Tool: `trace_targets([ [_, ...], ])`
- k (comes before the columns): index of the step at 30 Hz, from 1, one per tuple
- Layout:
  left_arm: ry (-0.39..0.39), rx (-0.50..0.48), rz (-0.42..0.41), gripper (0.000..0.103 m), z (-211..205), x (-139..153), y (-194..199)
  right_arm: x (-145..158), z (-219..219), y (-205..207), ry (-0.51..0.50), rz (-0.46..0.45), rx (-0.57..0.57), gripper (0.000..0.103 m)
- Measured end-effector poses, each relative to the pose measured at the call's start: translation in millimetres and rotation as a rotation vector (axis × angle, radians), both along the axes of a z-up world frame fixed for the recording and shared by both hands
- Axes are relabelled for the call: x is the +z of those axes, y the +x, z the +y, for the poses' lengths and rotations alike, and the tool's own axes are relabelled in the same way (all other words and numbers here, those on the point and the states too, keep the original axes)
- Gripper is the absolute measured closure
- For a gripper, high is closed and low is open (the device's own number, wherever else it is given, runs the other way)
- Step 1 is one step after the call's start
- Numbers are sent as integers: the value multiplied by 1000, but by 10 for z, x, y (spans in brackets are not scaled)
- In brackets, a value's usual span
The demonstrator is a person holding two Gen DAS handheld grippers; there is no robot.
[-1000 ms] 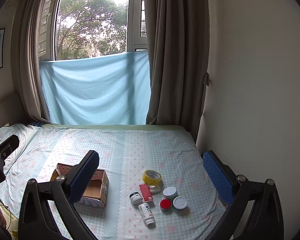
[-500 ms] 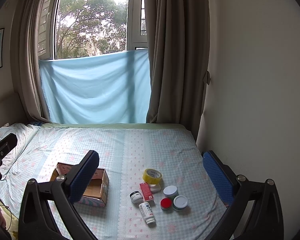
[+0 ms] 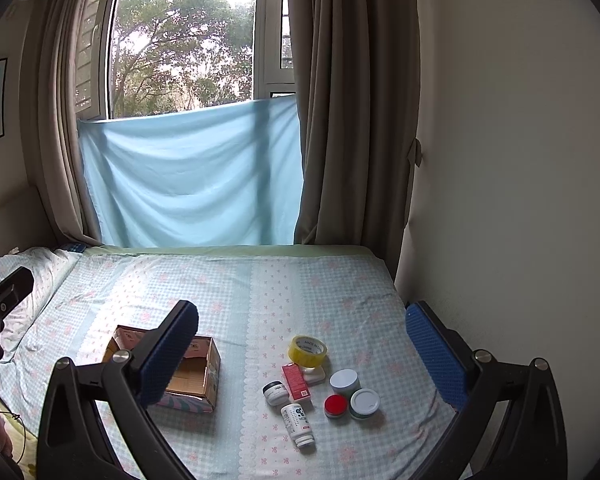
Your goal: Organize rigid objects
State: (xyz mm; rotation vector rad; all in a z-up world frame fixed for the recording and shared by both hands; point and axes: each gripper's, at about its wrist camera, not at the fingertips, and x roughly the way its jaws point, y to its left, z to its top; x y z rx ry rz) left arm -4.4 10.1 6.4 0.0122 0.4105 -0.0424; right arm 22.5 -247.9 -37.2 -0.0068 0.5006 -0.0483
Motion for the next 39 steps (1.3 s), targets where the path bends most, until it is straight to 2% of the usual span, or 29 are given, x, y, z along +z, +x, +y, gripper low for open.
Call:
trace_targets([
  [20, 3, -2, 22, 1, 90, -6, 152, 19, 38, 115, 2, 14, -12, 0],
  [24, 31, -73, 68, 1, 66, -48, 337, -11, 10, 182, 12, 34, -42, 0],
  [28, 76, -173, 134, 1, -37, -214, 585, -172, -37, 239, 14, 90, -98, 0],
  [34, 102, -349, 262, 1, -367, -631, 1117, -547, -227, 310, 27, 204, -201, 0],
  [39, 123, -441, 389, 1, -807, -1095, 1635, -942, -446, 408, 40, 309, -237, 0],
])
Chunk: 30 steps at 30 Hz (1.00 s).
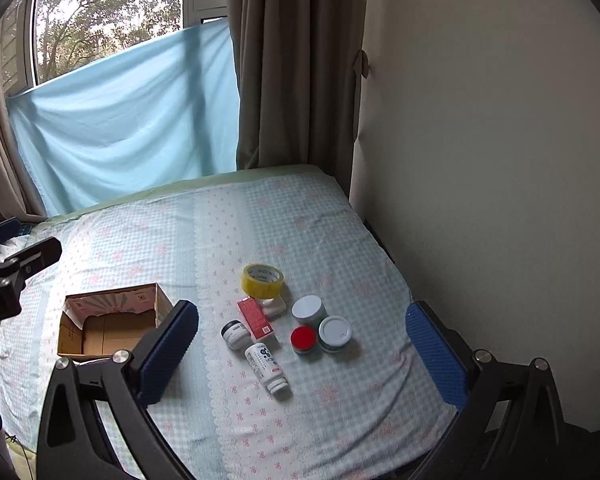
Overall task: Organize rigid objects
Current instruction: 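Grasp the yellow tape roll with the left tool while the right tool grasps the white-lidded green jar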
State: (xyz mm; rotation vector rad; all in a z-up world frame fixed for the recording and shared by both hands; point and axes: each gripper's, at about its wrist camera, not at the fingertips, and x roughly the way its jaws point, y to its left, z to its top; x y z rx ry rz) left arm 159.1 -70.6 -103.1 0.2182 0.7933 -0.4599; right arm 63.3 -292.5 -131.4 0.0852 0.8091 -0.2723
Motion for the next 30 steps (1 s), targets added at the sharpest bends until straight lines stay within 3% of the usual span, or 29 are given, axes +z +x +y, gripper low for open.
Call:
trace_targets([
  [7, 60, -103, 178, 1, -678, -860, 711, -682, -316, 375, 35, 103, -33, 0],
  [16, 142, -193, 315, 1, -1498, -2161, 1571, -1643, -596, 1057, 5, 188, 35, 0],
  [22, 189, -237, 384, 1, -1877, -2991, 1946, -2380, -687, 1578, -20, 231, 87, 0],
  [30, 230, -258, 442, 1, -2113, -3655, 2171, -3160, -665, 1947, -52, 344, 158, 0],
])
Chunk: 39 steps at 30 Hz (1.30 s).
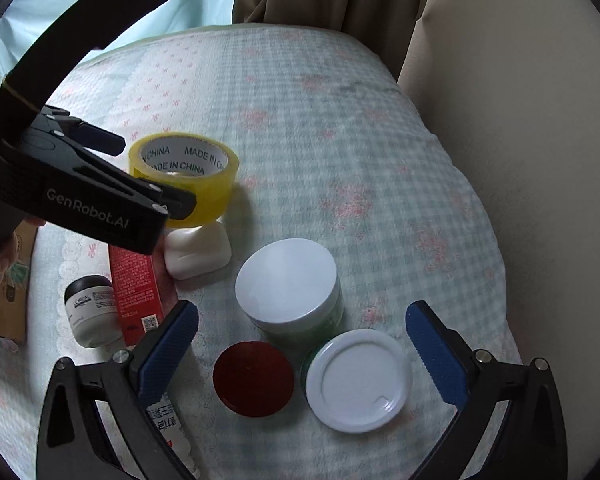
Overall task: Organize rigid objects
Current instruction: 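Grasp the yellow tape roll with the left tool while the right tool grasps the white-lidded green jar, then carry the tape roll with the left tool while the right tool carries the green jar toward the box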
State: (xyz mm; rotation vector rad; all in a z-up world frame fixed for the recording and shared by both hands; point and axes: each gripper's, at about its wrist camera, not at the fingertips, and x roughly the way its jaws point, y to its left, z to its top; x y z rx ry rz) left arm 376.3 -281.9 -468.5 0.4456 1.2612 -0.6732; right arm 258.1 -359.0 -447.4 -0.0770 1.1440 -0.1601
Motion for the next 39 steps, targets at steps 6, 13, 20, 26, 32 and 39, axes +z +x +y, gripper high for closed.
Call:
trace_targets([
  [6, 3, -6, 12, 1, -158, -213, 106, -245, -8, 161, -8, 27, 57, 0],
  [13, 0, 17, 45, 6, -234, -330, 261, -465, 17, 336, 5, 82, 92, 30],
  [20, -20, 26, 42, 7, -189, -288, 284, -494, -5, 321, 31, 95, 77, 35],
  [26, -36, 39, 3, 7, 15, -48, 230, -386, -27, 320, 39, 71, 59, 36],
  [32, -62, 48, -60, 7, 174, 396, 137, -52, 2, 230, 43, 19, 34, 36],
  [39, -121, 98, -159, 7, 469, 1312, -118, 736, 107, -5, 28, -63, 26, 36],
])
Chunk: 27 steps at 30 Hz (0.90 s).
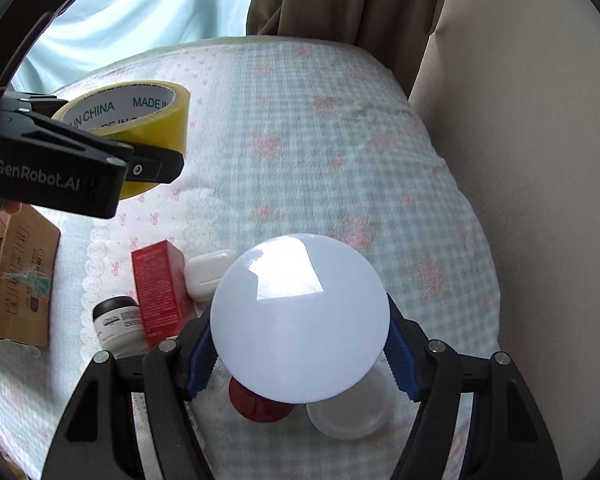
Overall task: Organize rigid objects
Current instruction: 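Carry the tape roll with the left tool while the right tool carries the green jar toward the box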
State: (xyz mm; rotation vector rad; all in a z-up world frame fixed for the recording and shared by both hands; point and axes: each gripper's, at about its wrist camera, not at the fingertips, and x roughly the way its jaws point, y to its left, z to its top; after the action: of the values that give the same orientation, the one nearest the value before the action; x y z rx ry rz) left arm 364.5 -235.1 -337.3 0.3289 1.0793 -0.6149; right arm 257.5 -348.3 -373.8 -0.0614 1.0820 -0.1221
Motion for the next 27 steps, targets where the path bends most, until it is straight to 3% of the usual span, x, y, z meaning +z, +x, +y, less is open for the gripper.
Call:
trace_targets([
  [6, -53, 88, -95, 7, 411, 963, -390, 856, 81, -321, 24, -77, -2, 36],
  [13, -121, 247, -153, 7, 1100, 1804, -935, 1701, 356, -640, 52, -146, 60, 36],
  [20, -126, 433, -200, 7, 2106, 2239, -1377, 2230, 960, -782, 85, -184, 192, 35],
  [27, -123, 546, -237, 7, 3160, 2345, -1696, 2518, 1832, -816, 122, -222, 289, 35],
])
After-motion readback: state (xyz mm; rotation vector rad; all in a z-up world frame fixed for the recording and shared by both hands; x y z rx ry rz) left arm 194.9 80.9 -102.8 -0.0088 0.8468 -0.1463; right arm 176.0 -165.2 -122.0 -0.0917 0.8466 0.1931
